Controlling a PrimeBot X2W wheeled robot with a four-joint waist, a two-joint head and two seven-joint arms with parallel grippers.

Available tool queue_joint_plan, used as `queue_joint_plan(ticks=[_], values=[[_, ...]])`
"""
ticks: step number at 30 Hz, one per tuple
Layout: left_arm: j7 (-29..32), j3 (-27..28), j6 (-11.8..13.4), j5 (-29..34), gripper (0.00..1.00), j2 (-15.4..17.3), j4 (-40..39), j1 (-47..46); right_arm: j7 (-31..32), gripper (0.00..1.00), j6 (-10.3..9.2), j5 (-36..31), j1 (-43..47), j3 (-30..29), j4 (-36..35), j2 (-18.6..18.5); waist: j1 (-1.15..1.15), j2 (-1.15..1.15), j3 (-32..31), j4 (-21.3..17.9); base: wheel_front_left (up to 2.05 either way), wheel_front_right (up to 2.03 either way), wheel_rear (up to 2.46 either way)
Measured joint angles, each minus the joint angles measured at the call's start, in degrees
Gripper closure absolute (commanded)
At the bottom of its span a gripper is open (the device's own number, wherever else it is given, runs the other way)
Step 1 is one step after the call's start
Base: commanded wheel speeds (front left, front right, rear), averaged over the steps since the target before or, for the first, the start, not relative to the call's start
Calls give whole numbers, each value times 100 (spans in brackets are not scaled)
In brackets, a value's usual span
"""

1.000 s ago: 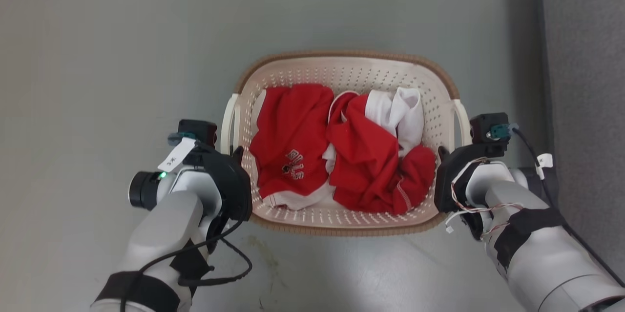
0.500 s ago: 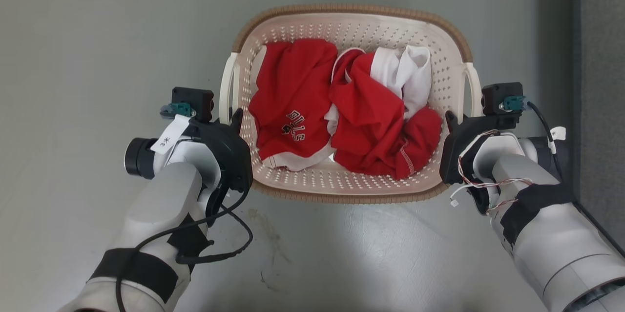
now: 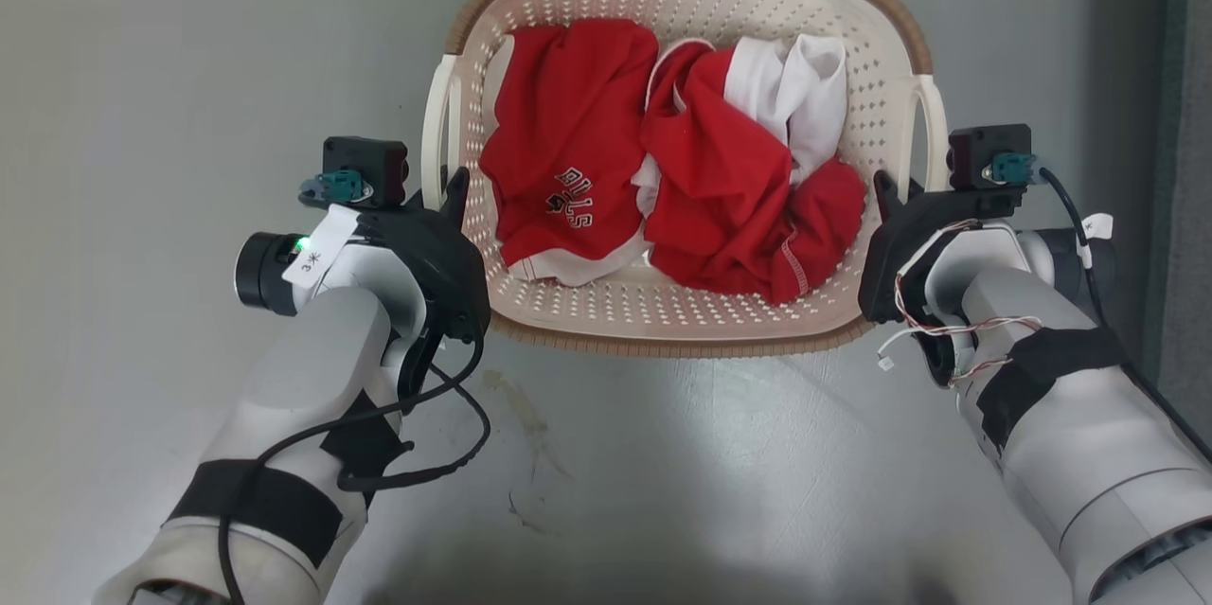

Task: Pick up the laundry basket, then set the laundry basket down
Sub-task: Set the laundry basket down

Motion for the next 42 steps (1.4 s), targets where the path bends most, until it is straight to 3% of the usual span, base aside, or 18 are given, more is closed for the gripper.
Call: queue_joint_plan(ticks=[24, 25, 26, 42], values=[[-268, -204, 22, -254, 100, 15, -116, -305, -353, 100, -51, -52, -306, -2, 37, -86, -1, 0, 524, 35, 0, 0, 0], [-274, -189, 29, -301, 82, 16, -122, -307, -383, 64, -52, -54, -316, 2, 38, -86, -1, 0, 541, 38, 0, 0, 0], [-327, -180, 93, -336, 0, 12, -122, -311, -404, 0, -51, -53, -328, 1, 37, -87, -1, 0, 559, 42, 0, 0, 0], [-464, -398, 132, -591, 0, 55, -345, -346, -733, 0, -96, -91, -381, -33, 100, -227, -1, -1, 593, 117, 0, 0, 0]])
